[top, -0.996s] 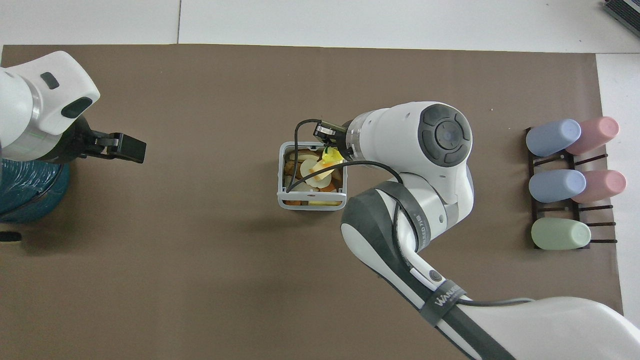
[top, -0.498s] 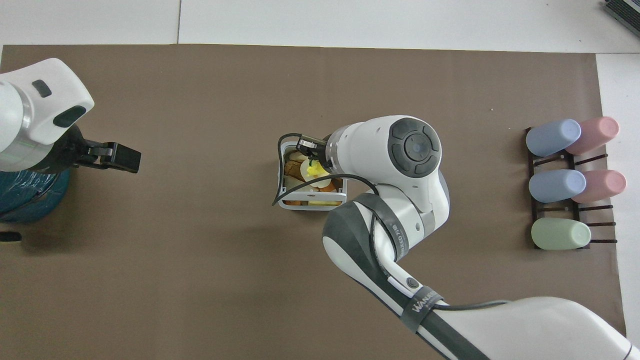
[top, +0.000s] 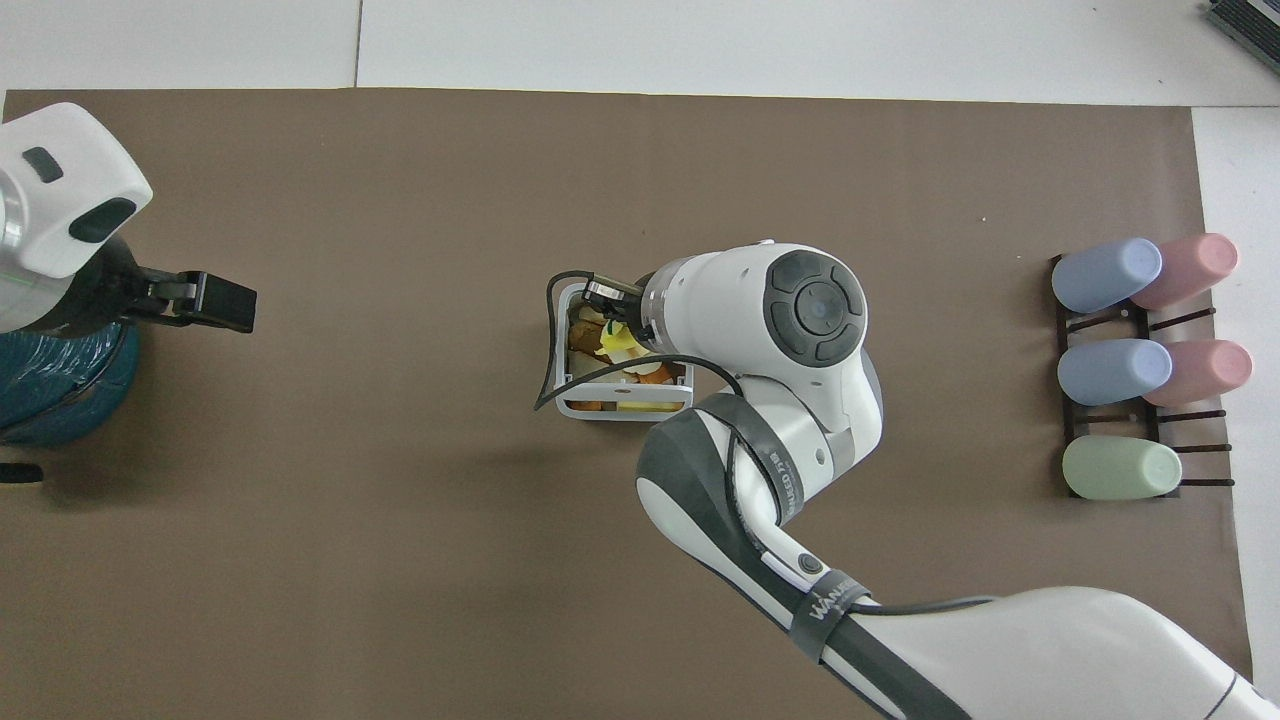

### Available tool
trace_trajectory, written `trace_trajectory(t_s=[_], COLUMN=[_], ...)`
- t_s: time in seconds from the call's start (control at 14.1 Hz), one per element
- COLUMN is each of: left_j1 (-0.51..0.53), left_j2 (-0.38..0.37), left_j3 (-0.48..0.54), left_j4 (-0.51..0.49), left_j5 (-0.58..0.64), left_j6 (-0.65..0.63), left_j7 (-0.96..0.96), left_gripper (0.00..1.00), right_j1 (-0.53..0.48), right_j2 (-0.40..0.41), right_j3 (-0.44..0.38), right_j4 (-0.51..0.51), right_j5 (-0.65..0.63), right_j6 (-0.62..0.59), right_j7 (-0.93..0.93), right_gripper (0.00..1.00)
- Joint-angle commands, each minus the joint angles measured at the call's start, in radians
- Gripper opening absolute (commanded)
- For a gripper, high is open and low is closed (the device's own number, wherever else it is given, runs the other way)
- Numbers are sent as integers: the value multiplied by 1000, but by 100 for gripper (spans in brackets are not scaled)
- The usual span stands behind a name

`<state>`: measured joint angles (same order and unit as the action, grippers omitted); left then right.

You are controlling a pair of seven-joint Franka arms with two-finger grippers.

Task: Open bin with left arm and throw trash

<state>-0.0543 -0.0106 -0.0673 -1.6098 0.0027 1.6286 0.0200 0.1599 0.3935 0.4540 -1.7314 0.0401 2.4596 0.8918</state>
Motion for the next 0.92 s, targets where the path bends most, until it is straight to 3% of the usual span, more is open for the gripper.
trace_trajectory(t_s=[0.0,0.64,0.85], left_j1=[40,28,40], left_j2=[1,-11,-14], left_j3=[-8,0,4], left_j4=[34,47,42], left_j5=[11,10,11], left_j6=[-38,-85,-78], left_j7=[52,46,44], left_gripper=[100,100,100], right_j1=[6,-7,-20], right_j2=[-2,-10,-41], right_j3=[5,5,-11], right_j4=[-13,52,84], right_j5=[-6,-8,-43], right_j6=[30,15,-48], right_j7=[16,13,0], right_gripper=[100,100,100])
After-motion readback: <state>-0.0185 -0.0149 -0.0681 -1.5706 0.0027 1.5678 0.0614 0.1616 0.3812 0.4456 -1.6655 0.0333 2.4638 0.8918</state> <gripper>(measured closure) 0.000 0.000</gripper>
